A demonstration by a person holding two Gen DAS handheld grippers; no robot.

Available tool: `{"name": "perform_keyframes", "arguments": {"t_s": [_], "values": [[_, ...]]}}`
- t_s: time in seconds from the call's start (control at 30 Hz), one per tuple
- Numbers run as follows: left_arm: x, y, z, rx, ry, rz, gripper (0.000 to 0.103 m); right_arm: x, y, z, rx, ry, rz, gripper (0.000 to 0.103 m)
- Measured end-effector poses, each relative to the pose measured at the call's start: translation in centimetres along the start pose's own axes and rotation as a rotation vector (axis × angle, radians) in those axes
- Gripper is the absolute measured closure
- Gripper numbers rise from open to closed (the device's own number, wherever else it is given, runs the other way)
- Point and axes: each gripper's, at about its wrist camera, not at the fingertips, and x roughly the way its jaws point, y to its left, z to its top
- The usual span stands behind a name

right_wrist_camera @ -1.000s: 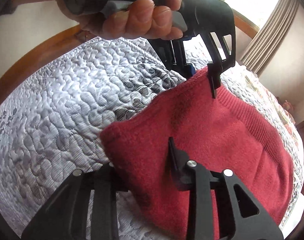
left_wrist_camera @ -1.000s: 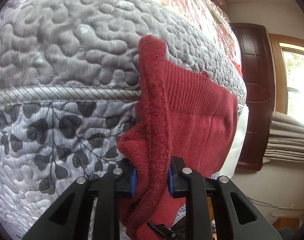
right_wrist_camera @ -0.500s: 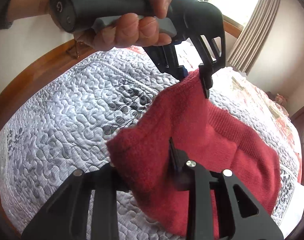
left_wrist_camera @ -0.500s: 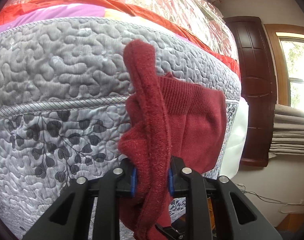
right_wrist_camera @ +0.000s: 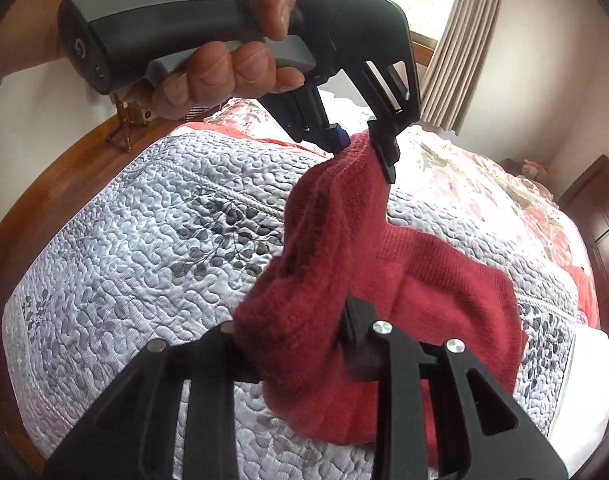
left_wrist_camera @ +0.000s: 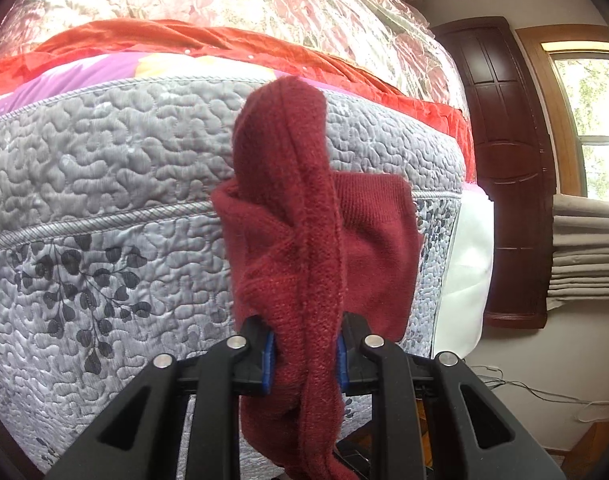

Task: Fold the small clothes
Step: 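Lift the held edge with the left gripper and fold it over the sweater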

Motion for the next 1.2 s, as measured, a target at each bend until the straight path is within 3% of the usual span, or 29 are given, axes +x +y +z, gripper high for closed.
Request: {"name": "perform_keyframes", "arguments": {"t_s": [0.47,0.87,1.2], "values": [[4.2,-8.5,0.7,0.066,0.044,0.064,0.081,-2.8,-8.6,-3.0,0.164,0.008,-0.039,0.077],[11.0,-15.2,2.1,0.141,0.125,0.098,0.081,-3.2,-15.0,-7.3,0.293,0.03,-0.078,0.077],[18.0,-18.7,2.2,0.165,0.181,0.193,0.081,-2.0,-19.5,-11.8,0.439,0.064,-0.046,0.077]]}}
